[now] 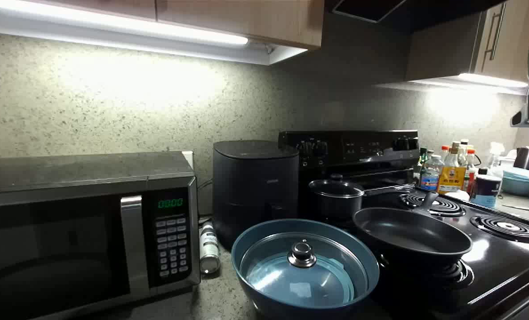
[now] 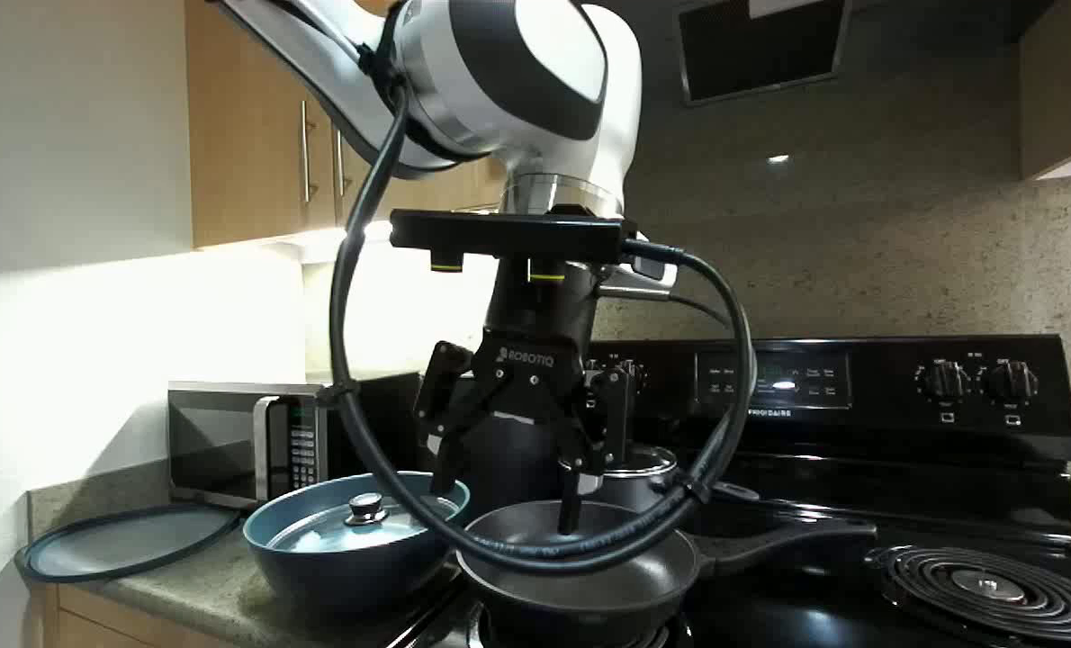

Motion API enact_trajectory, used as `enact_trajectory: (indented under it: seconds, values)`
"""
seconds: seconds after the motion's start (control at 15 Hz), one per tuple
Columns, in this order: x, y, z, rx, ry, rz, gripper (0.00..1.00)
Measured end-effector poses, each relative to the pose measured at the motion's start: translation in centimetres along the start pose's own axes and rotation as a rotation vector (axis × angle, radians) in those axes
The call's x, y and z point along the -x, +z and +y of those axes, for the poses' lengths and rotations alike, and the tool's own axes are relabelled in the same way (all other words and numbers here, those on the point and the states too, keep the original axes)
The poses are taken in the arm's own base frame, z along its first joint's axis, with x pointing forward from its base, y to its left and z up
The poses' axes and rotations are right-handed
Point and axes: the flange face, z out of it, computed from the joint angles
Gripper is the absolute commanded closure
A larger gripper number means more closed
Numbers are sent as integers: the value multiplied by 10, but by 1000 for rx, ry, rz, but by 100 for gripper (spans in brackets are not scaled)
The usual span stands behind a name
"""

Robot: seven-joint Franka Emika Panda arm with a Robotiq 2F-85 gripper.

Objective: Put the glass lid on the pan.

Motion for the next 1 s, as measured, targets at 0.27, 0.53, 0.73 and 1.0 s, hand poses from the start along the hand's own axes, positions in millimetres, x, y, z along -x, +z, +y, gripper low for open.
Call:
enact_trajectory:
  seconds: [0.27, 0.53, 0.73, 1.0]
  values:
    - [0, 0, 0, 0, 0, 0, 0]
    - [-2, 0, -4, 2, -8, 0, 0]
    - [-18, -1, -48, 38, -97, -12, 0]
    - [-42, 9, -166, 180, -330, -55, 0]
